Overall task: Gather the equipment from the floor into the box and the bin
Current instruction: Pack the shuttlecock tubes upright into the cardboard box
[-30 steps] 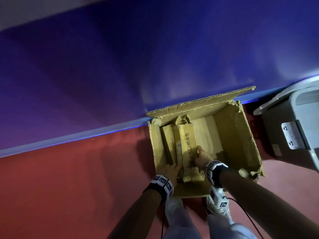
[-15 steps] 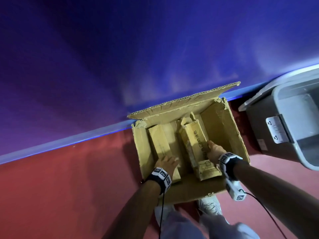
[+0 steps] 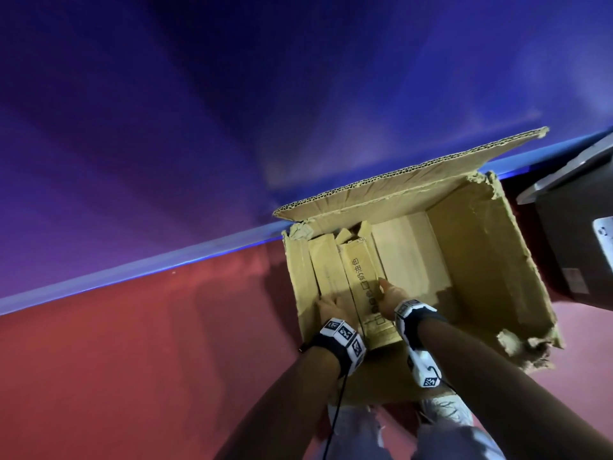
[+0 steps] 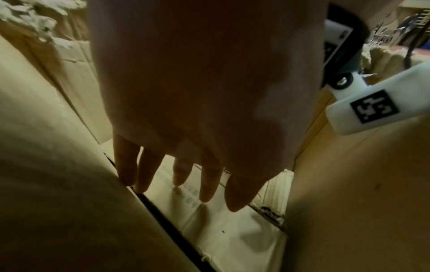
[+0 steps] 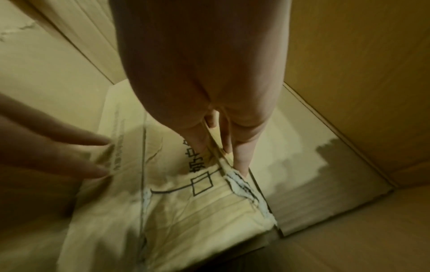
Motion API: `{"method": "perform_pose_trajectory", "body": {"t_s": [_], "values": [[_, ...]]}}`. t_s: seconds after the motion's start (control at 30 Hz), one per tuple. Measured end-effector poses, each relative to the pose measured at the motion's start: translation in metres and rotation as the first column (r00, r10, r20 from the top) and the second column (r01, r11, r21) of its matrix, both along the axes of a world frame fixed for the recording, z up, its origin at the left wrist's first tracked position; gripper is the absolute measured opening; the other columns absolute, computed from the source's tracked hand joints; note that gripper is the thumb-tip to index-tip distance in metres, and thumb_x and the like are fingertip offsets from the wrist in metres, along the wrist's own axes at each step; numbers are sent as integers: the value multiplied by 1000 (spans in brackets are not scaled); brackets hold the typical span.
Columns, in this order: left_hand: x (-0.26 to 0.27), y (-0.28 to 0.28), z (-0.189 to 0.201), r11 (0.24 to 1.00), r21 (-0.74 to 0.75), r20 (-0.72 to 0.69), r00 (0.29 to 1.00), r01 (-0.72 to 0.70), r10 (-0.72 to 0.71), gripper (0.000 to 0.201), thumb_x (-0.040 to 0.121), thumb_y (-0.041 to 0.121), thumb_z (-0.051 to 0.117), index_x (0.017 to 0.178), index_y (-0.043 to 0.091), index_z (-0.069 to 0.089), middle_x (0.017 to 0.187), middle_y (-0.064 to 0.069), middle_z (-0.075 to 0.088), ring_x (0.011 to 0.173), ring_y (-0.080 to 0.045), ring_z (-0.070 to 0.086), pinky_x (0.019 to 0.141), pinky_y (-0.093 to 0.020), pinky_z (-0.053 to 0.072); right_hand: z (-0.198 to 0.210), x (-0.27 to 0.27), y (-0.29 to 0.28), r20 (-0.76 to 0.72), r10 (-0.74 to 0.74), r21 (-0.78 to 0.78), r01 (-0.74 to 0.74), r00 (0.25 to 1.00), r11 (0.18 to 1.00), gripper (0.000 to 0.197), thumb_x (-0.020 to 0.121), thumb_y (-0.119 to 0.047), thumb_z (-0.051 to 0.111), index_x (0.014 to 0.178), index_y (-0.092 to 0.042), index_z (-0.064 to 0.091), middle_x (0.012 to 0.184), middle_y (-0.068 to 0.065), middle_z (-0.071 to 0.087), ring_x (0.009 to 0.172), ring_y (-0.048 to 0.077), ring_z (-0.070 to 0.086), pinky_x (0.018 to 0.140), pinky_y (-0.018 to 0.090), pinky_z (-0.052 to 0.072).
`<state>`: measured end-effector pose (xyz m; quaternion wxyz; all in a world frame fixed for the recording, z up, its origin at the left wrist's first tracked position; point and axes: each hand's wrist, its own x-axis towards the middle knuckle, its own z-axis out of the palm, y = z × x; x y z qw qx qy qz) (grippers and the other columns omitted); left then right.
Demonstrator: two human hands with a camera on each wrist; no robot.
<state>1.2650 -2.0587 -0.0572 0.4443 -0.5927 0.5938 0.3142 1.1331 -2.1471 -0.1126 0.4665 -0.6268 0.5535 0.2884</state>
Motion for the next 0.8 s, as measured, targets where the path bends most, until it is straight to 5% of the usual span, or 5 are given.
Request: {"method": "perform_pose_trajectory", "body": {"t_s": [0.23, 0.47, 0.63, 0.77, 0.8], "values": [[6, 5, -2, 999, 0, -25, 999, 49, -49, 67, 109, 52, 24, 165, 15, 15, 171, -9, 17, 158, -33, 15, 125, -57, 8, -1, -13, -4, 121, -282, 87, 273, 952, 958, 88, 90, 3, 56, 160, -38, 21, 147, 13, 54, 123, 37, 60, 90, 44, 59], [12, 9, 11, 998, 56, -25, 1000, 2, 0, 68, 112, 44, 32, 165, 8, 10, 171, -19, 12, 157, -39, 14, 126, -55, 4, -18, -5, -4, -43, -220, 141, 224, 975, 964, 74, 96, -6, 58, 160, -19, 24, 132, 22, 60, 114, 37, 61, 98, 43, 53], [-2, -8, 31, 992, 127, -273, 961, -16, 50, 74, 102, 45, 57, 165, 31, 20, 172, -7, 11, 156, -42, 13, 123, -60, 20, -11, -16, -6, -130, -97, 214, 123, 987, 969, 70, 99, -21, 61, 158, -13, 24, 143, 21, 55, 129, 38, 56, 102, 41, 46], [-11, 9, 31, 980, 197, -283, 959, 28, 30, 54, 103, 21, 60, 155, 16, 46, 166, -9, 35, 152, -31, 34, 97, -41, 50, -2, -34, -5, -153, -3, 238, 40, 988, 970, 70, 99, -33, 59, 158, -15, 27, 153, 19, 48, 134, 37, 53, 104, 39, 43], [-12, 13, 28, 983, 182, -272, 961, -1, 52, 49, 105, 20, 57, 153, 15, 48, 165, -8, 36, 152, -31, 33, 102, -44, 48, -3, -37, -2, -122, -9, 247, 39, 992, 968, 72, 100, -33, 60, 160, -16, 24, 153, 19, 48, 134, 36, 53, 104, 38, 44]]}}
